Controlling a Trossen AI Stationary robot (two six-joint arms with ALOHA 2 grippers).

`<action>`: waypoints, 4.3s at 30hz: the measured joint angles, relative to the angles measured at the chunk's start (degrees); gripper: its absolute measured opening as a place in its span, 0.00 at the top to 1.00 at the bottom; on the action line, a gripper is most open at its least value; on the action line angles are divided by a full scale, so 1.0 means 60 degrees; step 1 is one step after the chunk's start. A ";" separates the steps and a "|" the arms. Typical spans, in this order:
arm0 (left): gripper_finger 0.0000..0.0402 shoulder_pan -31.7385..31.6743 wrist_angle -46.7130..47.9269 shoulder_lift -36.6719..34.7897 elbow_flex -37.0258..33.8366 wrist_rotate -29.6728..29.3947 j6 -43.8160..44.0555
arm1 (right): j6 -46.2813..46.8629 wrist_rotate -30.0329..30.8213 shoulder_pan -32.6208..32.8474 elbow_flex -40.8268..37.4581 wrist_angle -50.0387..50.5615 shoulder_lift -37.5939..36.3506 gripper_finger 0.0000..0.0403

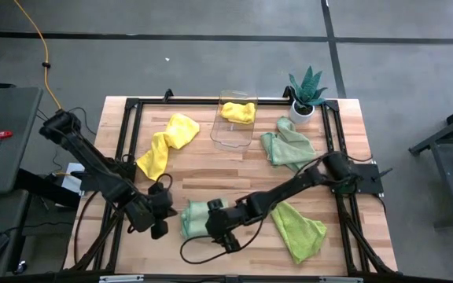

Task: Fold microfiber towels
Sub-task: Put the folded blue towel into the transparent bin

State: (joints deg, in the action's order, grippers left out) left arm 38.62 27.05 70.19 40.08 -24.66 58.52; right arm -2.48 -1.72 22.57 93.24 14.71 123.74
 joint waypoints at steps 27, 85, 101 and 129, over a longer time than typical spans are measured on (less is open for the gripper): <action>1.00 -0.0005 0.0103 -0.0075 0.0003 -0.0526 -0.0101 | 0.1589 0.4256 0.0892 0.0438 0.0906 0.1655 0.59; 1.00 -0.1819 -0.0059 -0.5643 0.0003 -0.2203 -0.2024 | -0.0950 0.2320 -0.8311 0.0392 0.4123 -0.3602 1.00; 1.00 -0.2081 -0.0033 -0.5613 0.0003 -0.1624 -0.2906 | -0.1595 0.2172 -0.7368 0.0395 0.3468 -0.1688 1.00; 1.00 -0.2078 0.0157 -0.5616 0.0003 -0.1389 -0.3711 | -0.1247 0.2519 -0.6670 0.0155 0.4632 -0.1387 1.00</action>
State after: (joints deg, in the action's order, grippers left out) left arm 26.15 28.00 36.49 40.10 -33.00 36.25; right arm -9.96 13.40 -17.45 94.17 42.50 115.42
